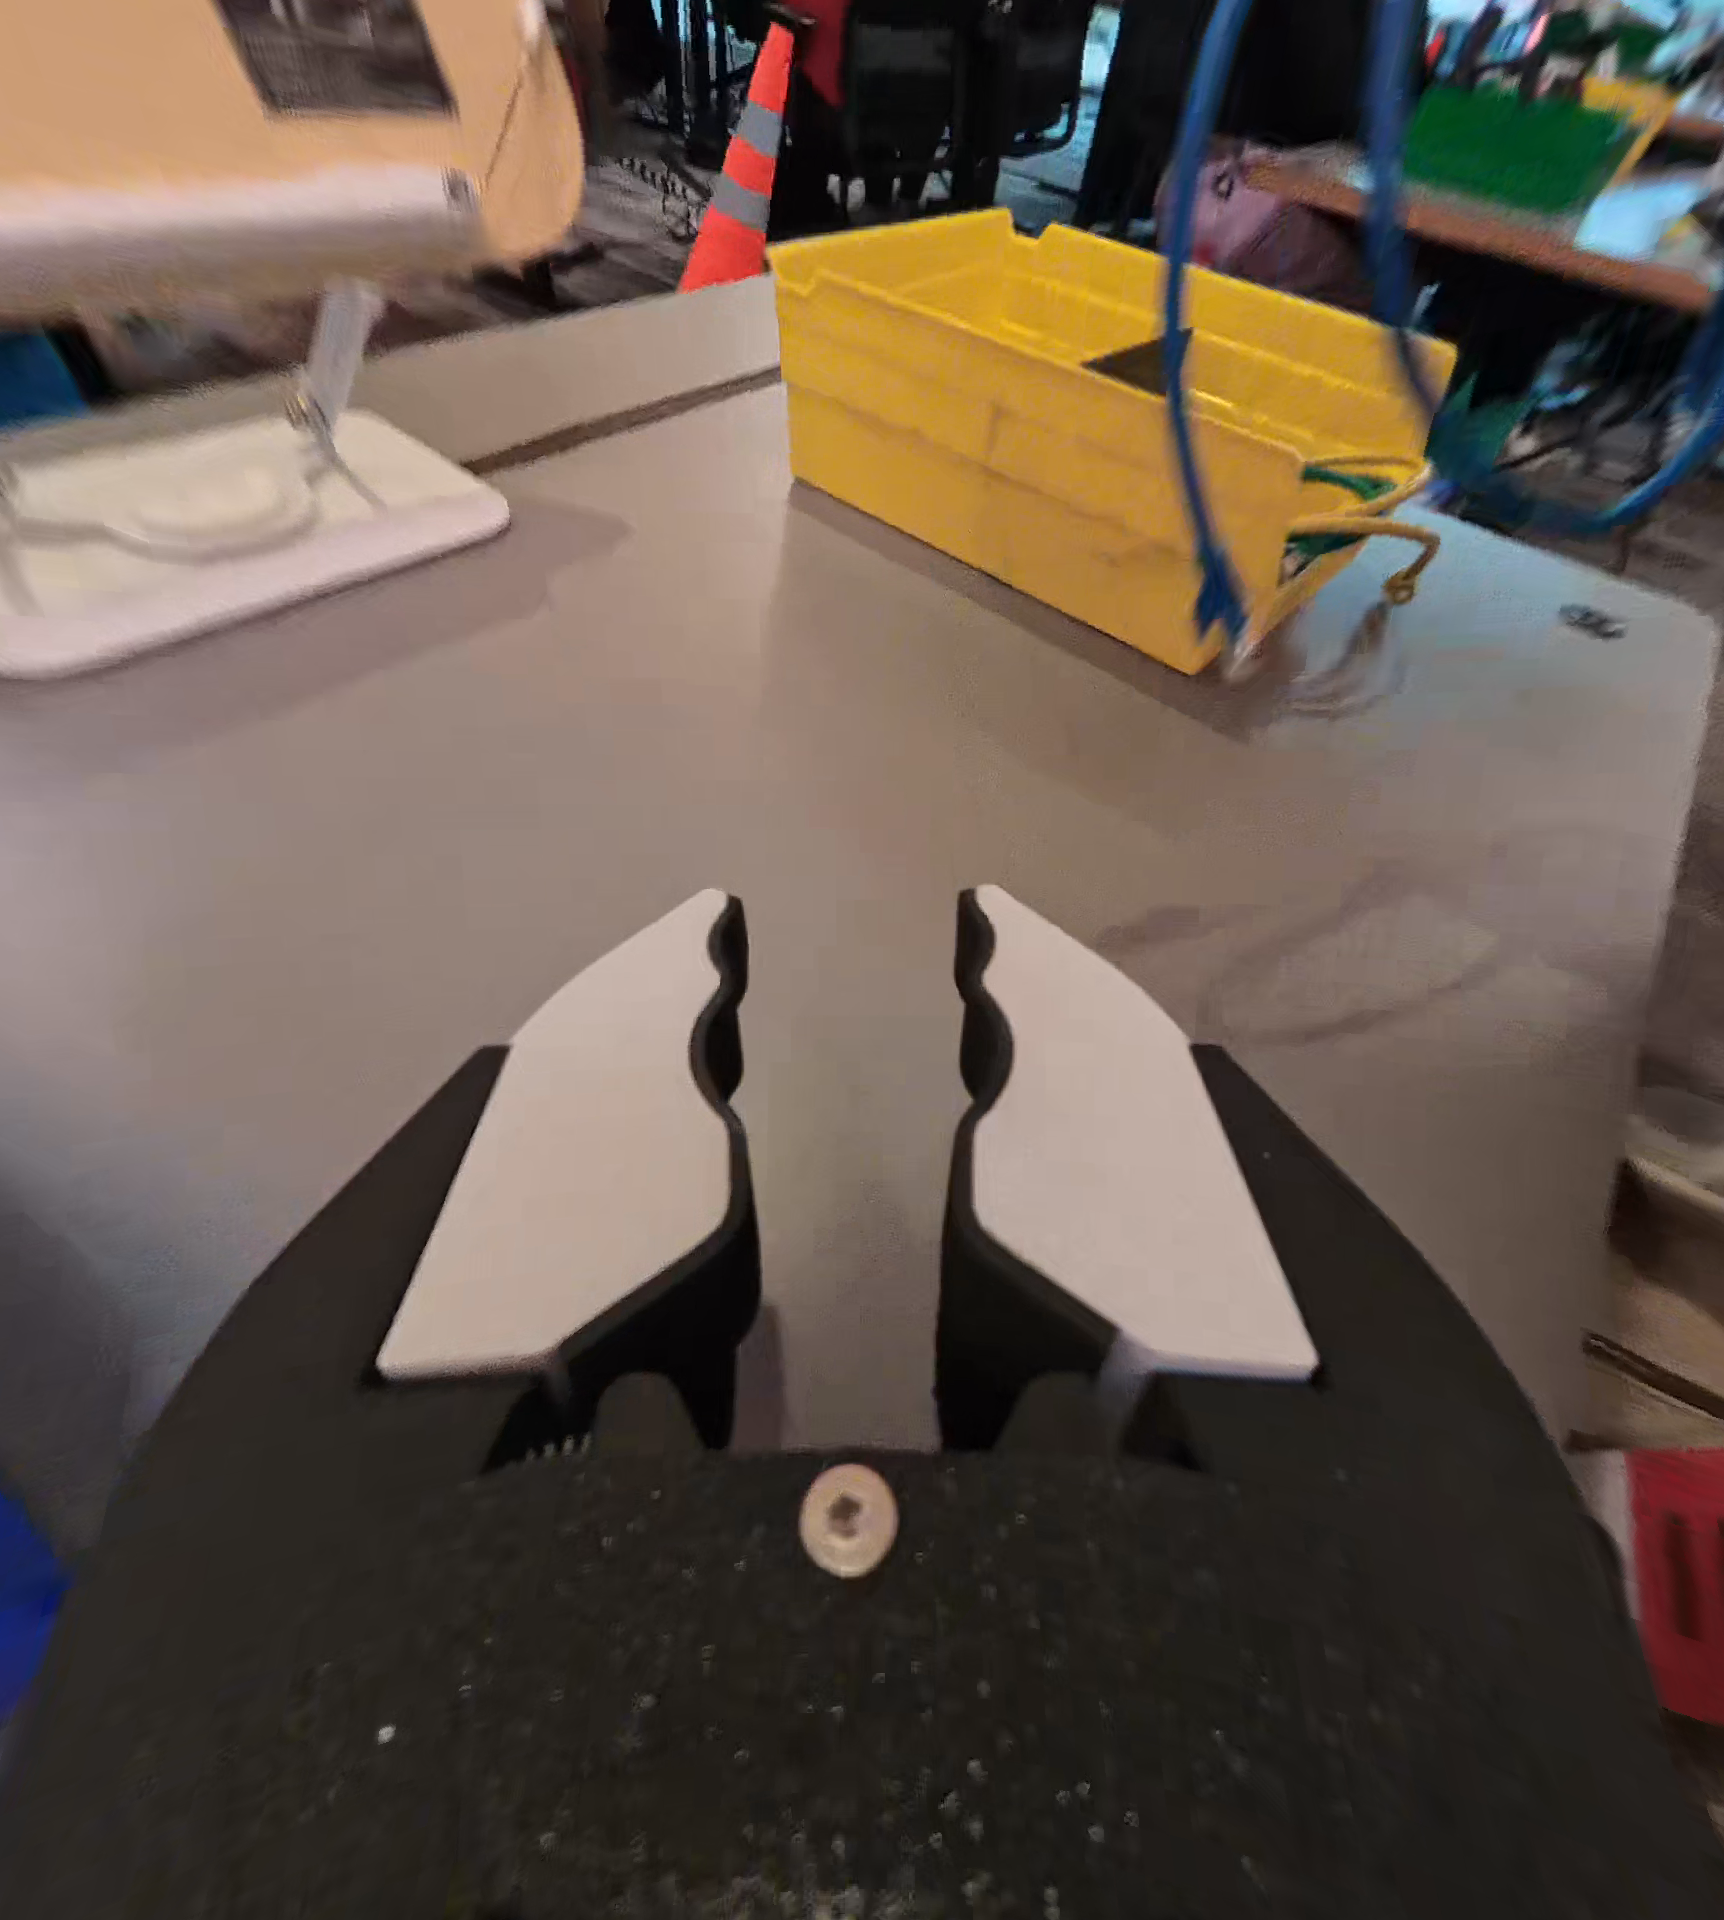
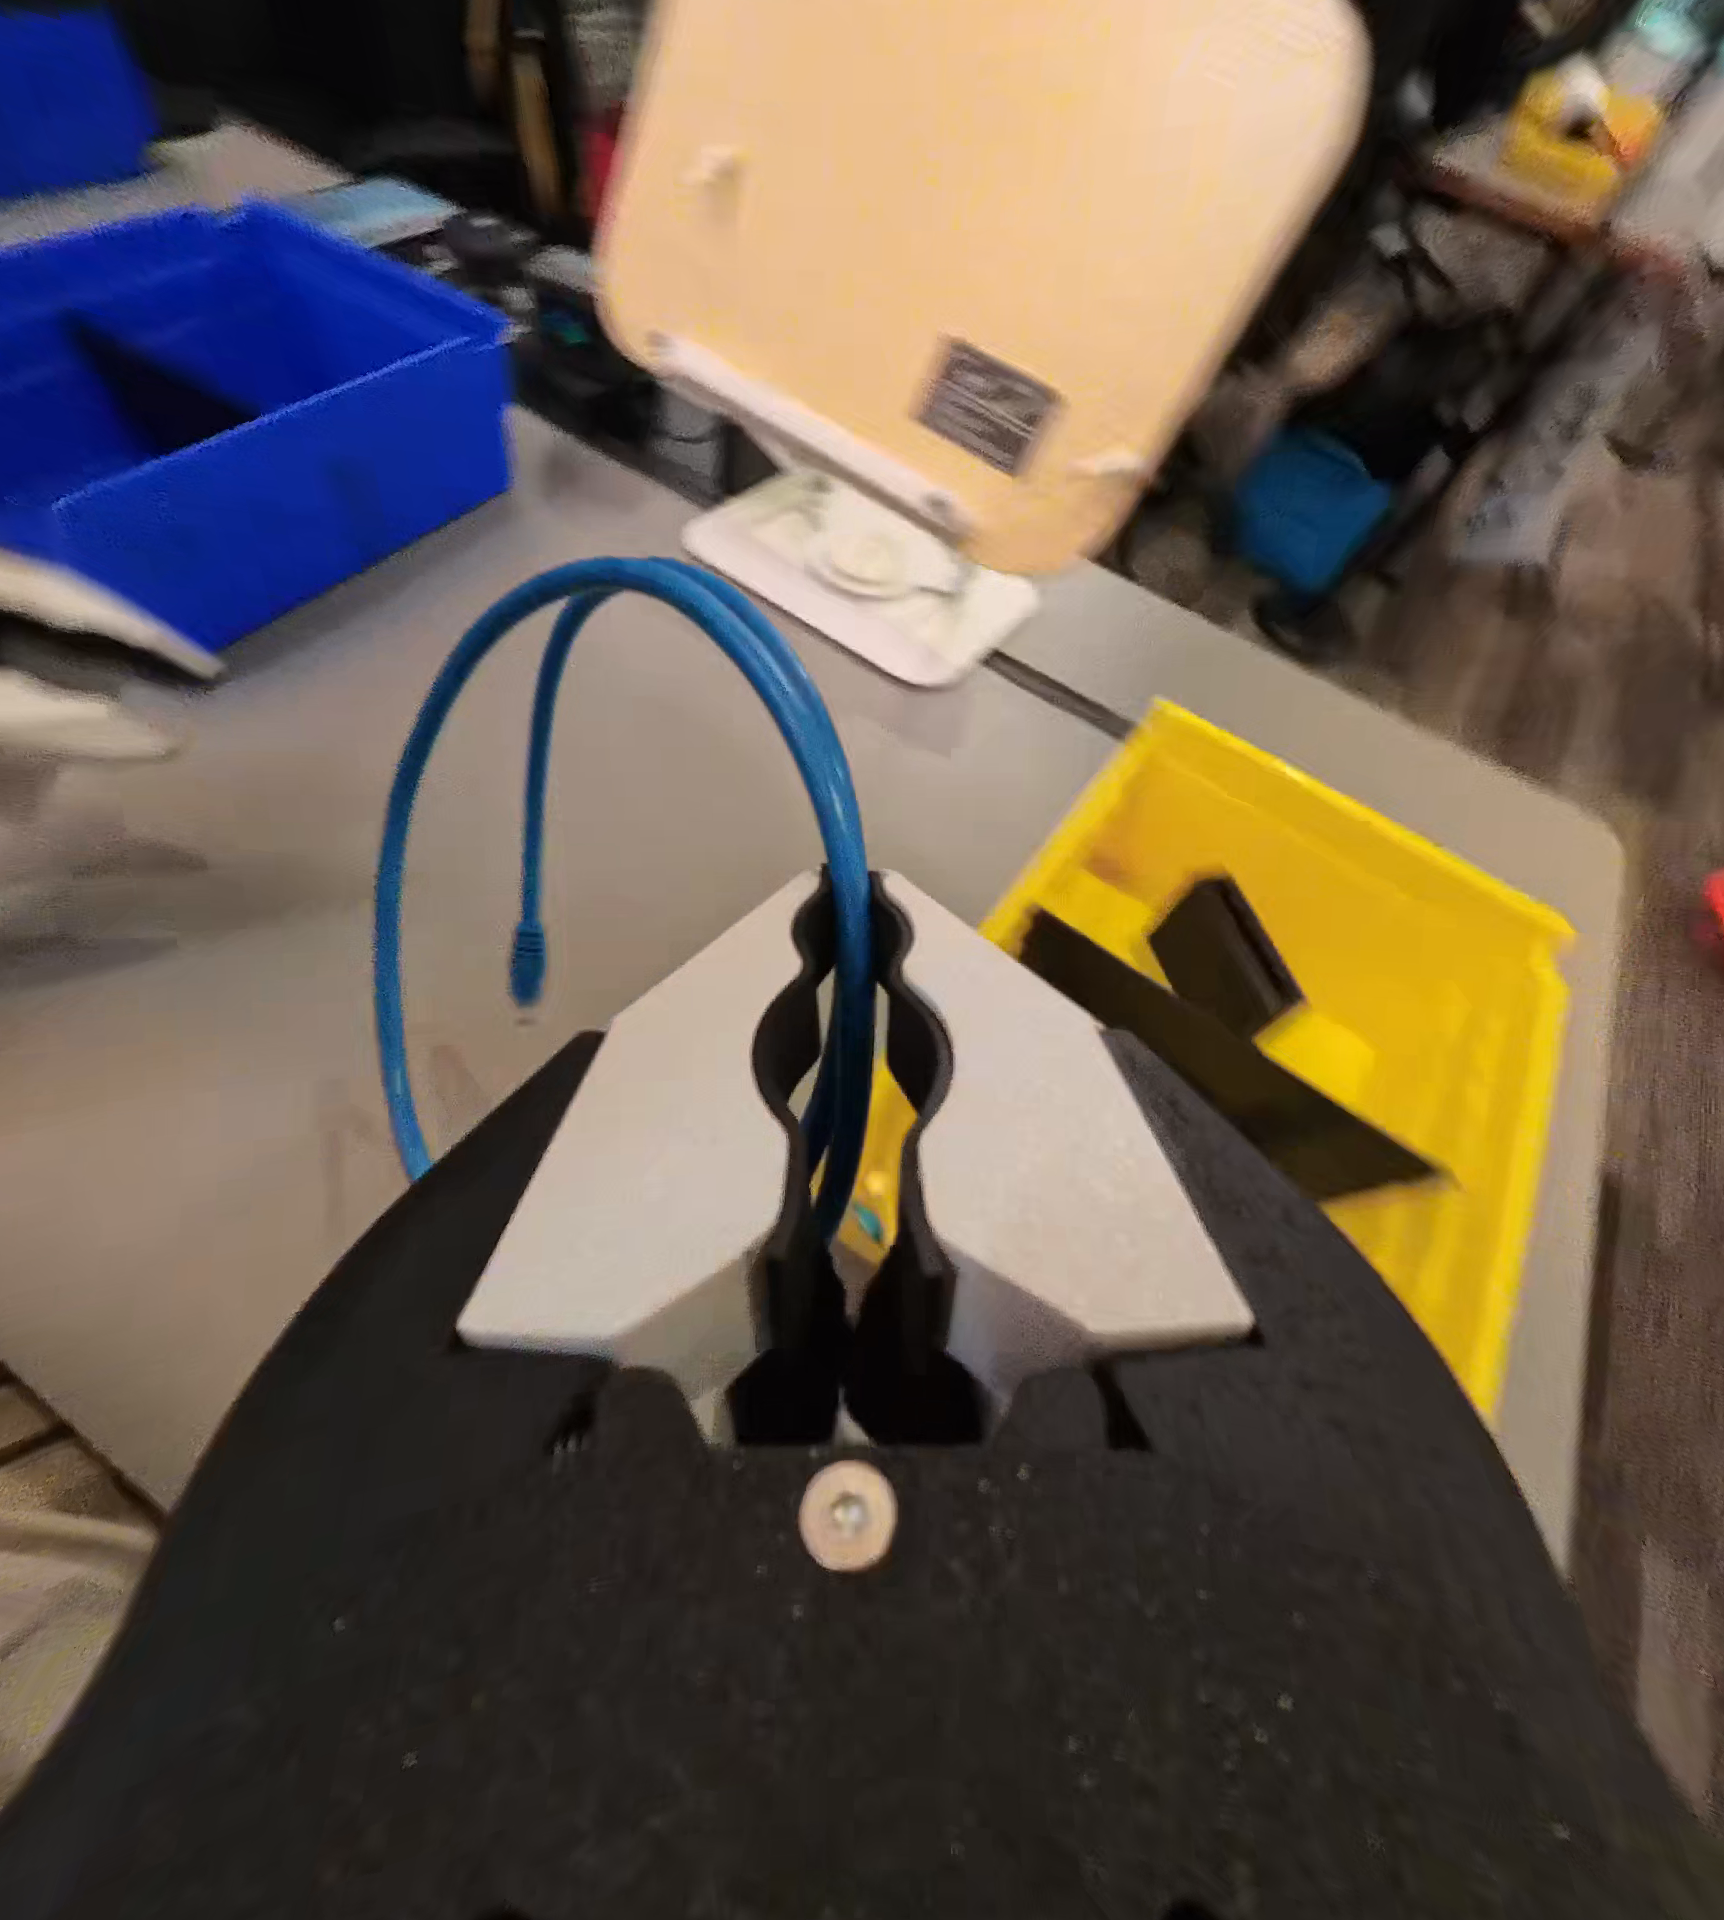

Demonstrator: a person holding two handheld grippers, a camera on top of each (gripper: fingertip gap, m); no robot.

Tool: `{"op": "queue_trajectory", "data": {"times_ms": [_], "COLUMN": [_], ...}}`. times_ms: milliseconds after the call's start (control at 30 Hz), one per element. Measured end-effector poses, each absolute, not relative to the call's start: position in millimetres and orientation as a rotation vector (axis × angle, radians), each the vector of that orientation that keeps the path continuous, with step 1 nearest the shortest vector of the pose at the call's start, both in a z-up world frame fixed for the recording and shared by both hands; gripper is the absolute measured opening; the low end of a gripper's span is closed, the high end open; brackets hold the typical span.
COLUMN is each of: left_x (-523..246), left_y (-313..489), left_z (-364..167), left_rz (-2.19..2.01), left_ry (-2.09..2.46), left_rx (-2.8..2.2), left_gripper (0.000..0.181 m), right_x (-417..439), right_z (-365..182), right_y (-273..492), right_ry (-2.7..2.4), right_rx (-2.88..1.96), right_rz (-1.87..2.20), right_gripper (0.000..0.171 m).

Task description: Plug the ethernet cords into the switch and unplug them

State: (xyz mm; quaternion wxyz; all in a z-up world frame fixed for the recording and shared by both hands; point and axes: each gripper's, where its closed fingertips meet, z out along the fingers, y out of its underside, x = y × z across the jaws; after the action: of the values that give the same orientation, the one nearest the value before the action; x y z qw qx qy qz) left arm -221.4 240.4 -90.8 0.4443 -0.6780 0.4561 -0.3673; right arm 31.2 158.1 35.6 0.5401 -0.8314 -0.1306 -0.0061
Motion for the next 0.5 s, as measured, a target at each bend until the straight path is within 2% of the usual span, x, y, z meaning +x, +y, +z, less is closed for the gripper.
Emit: {"op": "queue_trajectory", "data": {"times_ms": [167, 300, 400, 500], "left_x": [-224, -223, -222, -221], "left_y": [230, 226, 221, 219], "left_z": [-110, -109, -111, -114], "left_rz": [-1.158, -1.197, -1.204, -1.167], "left_ry": [1.084, 1.101, 1.115, 1.141], "left_rx": [-1.788, -1.787, -1.792, -1.795], "left_gripper": [0.037, 0.036, 0.035, 0.035], "right_x": [147, 224, 239, 239], "right_z": [35, -11, -57, -90], "right_y": [121, 116, 123, 128], "right_ry": [0.219, 0.517, 0.57, 0.524], "right_rx": [-2.15, -2.281, -2.445, -2.642], "right_rz": [0.153, 0.156, 0.092, -0.154], "right_gripper": [0.004, 0.004, 0.004, 0.004]}}
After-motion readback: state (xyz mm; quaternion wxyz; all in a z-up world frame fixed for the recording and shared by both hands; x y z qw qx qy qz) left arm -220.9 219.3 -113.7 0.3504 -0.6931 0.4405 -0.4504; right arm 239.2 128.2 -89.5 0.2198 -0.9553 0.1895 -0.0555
